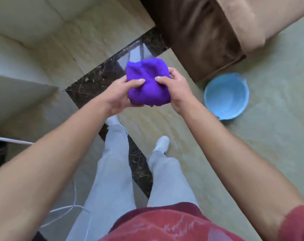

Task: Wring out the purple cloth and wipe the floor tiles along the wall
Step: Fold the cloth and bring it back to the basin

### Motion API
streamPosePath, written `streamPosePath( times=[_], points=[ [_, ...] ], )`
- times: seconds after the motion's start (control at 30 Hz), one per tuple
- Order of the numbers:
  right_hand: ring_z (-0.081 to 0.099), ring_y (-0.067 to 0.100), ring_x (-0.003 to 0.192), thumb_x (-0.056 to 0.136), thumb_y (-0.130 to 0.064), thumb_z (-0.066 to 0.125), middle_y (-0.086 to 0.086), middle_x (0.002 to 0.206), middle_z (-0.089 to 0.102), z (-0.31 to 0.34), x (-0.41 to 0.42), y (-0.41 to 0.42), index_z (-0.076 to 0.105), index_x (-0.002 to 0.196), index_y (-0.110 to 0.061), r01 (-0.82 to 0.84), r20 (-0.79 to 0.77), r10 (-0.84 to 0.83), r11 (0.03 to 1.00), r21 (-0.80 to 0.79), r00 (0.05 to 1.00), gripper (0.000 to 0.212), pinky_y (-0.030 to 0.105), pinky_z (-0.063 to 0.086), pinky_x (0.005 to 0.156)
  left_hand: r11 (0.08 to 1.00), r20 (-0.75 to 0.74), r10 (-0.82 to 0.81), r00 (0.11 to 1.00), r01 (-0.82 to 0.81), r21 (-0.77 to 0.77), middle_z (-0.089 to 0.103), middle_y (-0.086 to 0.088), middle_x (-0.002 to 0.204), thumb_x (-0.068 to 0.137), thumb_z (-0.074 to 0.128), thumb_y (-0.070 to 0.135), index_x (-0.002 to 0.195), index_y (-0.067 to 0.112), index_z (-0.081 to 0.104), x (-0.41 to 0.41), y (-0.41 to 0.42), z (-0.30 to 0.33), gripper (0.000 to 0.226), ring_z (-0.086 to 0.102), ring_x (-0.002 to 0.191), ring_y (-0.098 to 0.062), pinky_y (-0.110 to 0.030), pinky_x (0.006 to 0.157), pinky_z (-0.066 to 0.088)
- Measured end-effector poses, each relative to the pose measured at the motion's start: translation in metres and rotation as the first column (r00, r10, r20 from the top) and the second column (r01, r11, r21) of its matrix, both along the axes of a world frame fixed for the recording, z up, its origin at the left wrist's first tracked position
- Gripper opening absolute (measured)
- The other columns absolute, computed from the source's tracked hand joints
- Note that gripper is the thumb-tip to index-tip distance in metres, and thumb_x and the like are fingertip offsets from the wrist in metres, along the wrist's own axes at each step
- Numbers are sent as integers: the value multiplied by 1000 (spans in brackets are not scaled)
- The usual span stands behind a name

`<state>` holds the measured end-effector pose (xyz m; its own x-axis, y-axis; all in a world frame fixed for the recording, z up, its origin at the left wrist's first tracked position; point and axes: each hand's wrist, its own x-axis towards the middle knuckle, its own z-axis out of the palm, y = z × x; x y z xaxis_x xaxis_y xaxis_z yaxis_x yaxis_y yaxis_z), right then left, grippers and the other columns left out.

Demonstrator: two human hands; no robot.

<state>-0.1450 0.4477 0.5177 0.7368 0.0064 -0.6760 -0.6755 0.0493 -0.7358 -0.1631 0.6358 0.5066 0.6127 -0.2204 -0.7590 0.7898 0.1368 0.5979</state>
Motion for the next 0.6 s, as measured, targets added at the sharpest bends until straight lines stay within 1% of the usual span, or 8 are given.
streamPosePath(
  times=[0.17,0.23,0.3,0.33,0.43,0.5,0.53,0.6],
  points=[
    [64,23,89,89,-6,69,7,95,69,-4,-8,-124,64,96,-18,280,-11,-279,959,54,960,14,40,52,86,993,19,-104,994,103,61,76,4,107,89,71,33,114,27,69,31,-142,7,26,71,91,-17,-34,77,52],
    [66,21,89,88,-9,70,6,97,71,-13,-10,-174,66,95,-20,405,-39,-403,912,60,914,14,39,54,85,988,15,-143,990,142,51,77,-1,113,91,69,36,119,18,71,47,-197,-1,33,74,96,-19,-30,73,57],
    [68,21,89,88,-9,70,5,99,72,-31,-9,-227,66,98,-20,517,-79,-513,854,54,855,15,39,56,84,977,-19,-214,977,214,-1,75,-11,120,93,67,35,123,8,69,67,-252,-13,40,74,105,-23,-30,76,60],
    [68,22,89,88,-8,70,7,100,72,-40,-10,-244,66,99,-20,561,-98,-555,827,45,826,17,40,57,85,967,-34,-256,966,256,-7,75,-12,119,94,66,34,122,5,69,74,-270,-19,40,74,103,-24,-30,74,60],
    [67,24,86,85,0,68,11,99,70,-62,-9,-289,65,98,-19,648,-123,-645,762,-22,754,23,40,55,82,907,-75,-418,905,420,13,80,-6,93,94,68,24,106,7,73,96,-319,-48,21,76,78,-16,-27,63,59],
    [65,23,78,83,7,65,11,92,68,-76,-13,-322,63,93,-18,708,-165,-711,701,-86,684,26,37,51,79,870,-125,-480,868,489,55,76,-5,84,94,66,16,104,5,71,103,-354,-63,15,72,64,-11,-24,59,58],
    [64,23,77,83,9,64,12,92,67,-85,-10,-342,62,91,-17,750,-196,-752,653,-101,629,28,36,50,79,843,-134,-523,842,534,62,74,-8,88,95,65,13,109,2,69,112,-376,-75,18,70,65,-11,-23,60,57],
    [63,25,77,83,11,63,14,92,66,-104,-12,-366,60,90,-16,782,-219,-782,614,-108,584,28,37,50,80,808,-138,-570,810,583,84,71,-16,102,95,65,9,120,-2,66,124,-408,-91,27,70,80,-20,-30,75,59]
  ],
)
